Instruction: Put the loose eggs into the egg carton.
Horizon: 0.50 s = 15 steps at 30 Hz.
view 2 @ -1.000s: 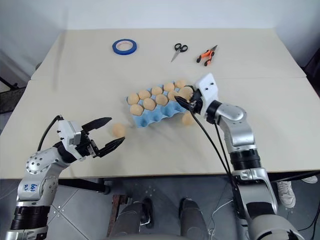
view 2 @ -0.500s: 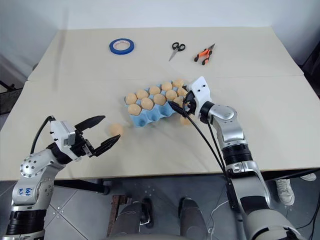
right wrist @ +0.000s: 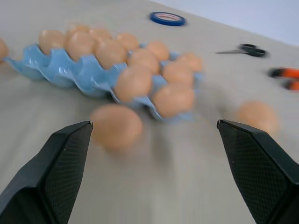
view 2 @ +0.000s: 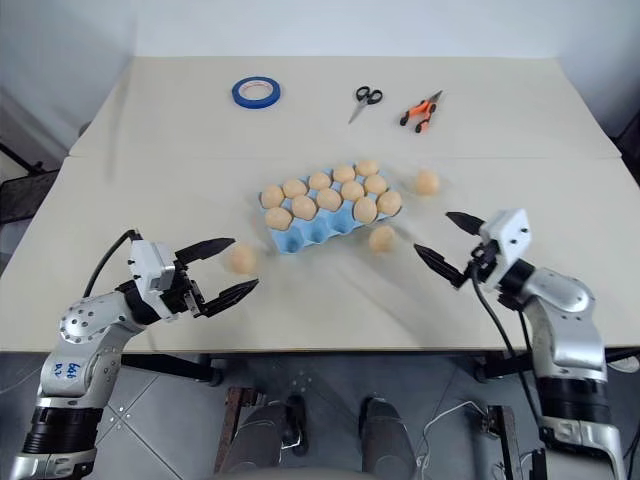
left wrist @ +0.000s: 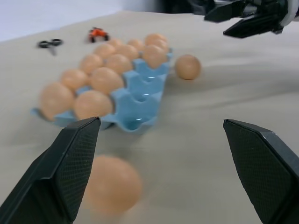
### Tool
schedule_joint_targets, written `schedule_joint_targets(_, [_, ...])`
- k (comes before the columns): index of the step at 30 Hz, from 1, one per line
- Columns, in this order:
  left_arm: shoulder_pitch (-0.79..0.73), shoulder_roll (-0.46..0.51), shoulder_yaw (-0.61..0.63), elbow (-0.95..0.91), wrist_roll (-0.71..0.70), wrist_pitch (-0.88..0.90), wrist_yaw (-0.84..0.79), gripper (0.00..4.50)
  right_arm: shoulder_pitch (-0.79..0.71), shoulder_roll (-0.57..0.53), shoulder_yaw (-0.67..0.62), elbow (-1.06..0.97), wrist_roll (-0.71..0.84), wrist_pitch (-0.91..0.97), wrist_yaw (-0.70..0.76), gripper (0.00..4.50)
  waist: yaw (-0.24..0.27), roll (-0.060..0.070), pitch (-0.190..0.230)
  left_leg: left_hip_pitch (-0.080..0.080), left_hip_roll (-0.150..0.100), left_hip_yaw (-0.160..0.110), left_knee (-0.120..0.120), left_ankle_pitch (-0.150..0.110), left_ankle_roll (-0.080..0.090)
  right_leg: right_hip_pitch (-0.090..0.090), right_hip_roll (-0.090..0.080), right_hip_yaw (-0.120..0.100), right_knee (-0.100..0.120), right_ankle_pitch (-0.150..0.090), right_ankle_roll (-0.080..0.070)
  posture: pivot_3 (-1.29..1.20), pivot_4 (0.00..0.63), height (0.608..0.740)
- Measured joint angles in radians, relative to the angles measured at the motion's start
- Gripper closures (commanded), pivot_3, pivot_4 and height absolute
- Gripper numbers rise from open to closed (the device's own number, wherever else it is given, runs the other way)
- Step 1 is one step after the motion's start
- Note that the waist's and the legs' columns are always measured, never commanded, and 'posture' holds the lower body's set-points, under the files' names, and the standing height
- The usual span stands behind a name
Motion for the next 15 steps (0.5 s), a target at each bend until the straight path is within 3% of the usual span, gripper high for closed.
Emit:
schedule_joint_targets(7, [-0.095, -0.007, -0.076, 0.121, 0.033, -0.052, -0.091, 0.00, 0.291, -0.014, -0.144, -0.083, 0.024, -0.069, 0.004, 0.04, -0.001, 0.000, 0.000, 0.002, 0.000, 0.000, 0.000, 0.000, 0.000, 0.002, 0.001, 0.000, 0.000, 0.000, 0.000, 0.00, 0.150, 0.740])
schedule_joint_targets(15, [-0.172, -0.021, -0.105, 0.205, 0.044, -0.096, -0.151, 0.00, 0.298, -0.009, -0.127, -0.078, 0.020, -0.120, -0.011, 0.04, -0.004, 0.000, 0.000, 0.003, 0.000, 0.001, 0.002, 0.000, 0.000, 0.002, 0.000, 0.002, 0.000, 0.002, 0.000, 0.00, 0.150, 0.740])
